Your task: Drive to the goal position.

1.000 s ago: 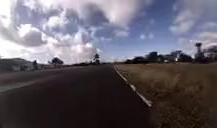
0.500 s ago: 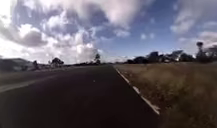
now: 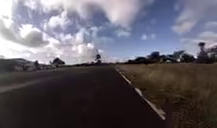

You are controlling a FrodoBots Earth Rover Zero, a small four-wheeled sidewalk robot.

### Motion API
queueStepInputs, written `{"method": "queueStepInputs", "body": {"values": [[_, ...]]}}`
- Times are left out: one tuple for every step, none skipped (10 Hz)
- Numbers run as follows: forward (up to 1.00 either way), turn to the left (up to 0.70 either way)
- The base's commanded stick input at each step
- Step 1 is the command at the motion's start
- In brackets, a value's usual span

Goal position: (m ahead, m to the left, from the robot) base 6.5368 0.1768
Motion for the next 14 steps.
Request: {"method": "queueStepInputs", "body": {"values": [[0.5, 0.0], [0.5, 0.0], [0.5, 0.0], [0.5, 0.0], [0.5, 0.0], [0.5, 0.0], [0.5, 0.0], [0.5, 0.0], [0.5, 0.0], [0.5, 0.0], [0.5, -0.24], [0.5, -0.48], [0.5, -0.5], [0.5, -0.5]]}}
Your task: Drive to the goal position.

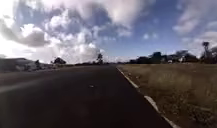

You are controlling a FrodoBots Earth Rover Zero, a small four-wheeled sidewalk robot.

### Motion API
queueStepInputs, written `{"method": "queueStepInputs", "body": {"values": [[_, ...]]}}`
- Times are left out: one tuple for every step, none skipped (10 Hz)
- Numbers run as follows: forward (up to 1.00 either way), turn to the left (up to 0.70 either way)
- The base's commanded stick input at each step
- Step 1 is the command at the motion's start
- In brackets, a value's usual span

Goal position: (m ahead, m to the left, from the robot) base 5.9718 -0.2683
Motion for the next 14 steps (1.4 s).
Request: {"method": "queueStepInputs", "body": {"values": [[0.5, 0.0], [0.5, 0.0], [0.5, 0.0], [0.5, 0.0], [0.5, 0.0], [0.5, 0.0], [0.5, 0.0], [0.5, 0.0], [0.5, 0.0], [0.5, 0.0], [0.5, -0.05], [0.5, -0.3], [0.5, 0.0], [0.5, 0.0]]}}
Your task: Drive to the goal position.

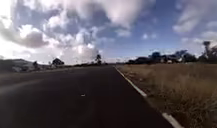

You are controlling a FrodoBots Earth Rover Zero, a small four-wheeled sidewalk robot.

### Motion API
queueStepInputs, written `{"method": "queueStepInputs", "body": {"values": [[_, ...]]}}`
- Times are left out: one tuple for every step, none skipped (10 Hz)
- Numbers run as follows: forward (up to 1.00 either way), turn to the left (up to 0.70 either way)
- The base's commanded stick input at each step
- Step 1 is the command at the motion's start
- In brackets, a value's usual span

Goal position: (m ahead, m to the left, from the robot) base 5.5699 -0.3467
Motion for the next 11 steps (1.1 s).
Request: {"method": "queueStepInputs", "body": {"values": [[0.5, 0.0], [0.5, 0.0], [0.5, -0.02], [0.5, -0.27], [0.5, -0.47], [0.5, -0.21], [0.5, 0.0], [0.5, 0.0], [0.5, 0.0], [0.5, 0.0], [0.5, 0.0]]}}
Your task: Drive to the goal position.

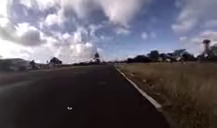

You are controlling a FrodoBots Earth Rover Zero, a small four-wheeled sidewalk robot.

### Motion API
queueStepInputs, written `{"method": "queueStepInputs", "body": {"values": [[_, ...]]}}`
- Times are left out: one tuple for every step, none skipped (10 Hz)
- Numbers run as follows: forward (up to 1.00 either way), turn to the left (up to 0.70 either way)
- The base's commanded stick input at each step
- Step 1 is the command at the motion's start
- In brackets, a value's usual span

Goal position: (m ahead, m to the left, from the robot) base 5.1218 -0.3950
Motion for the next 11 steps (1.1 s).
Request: {"method": "queueStepInputs", "body": {"values": [[0.5, 0.0], [0.5, 0.0], [0.5, 0.0], [0.5, 0.0], [0.5, 0.0], [0.5, 0.0], [0.5, 0.0], [0.5, 0.0], [0.5, -0.5], [0.5, -0.5], [0.5, -0.16]]}}
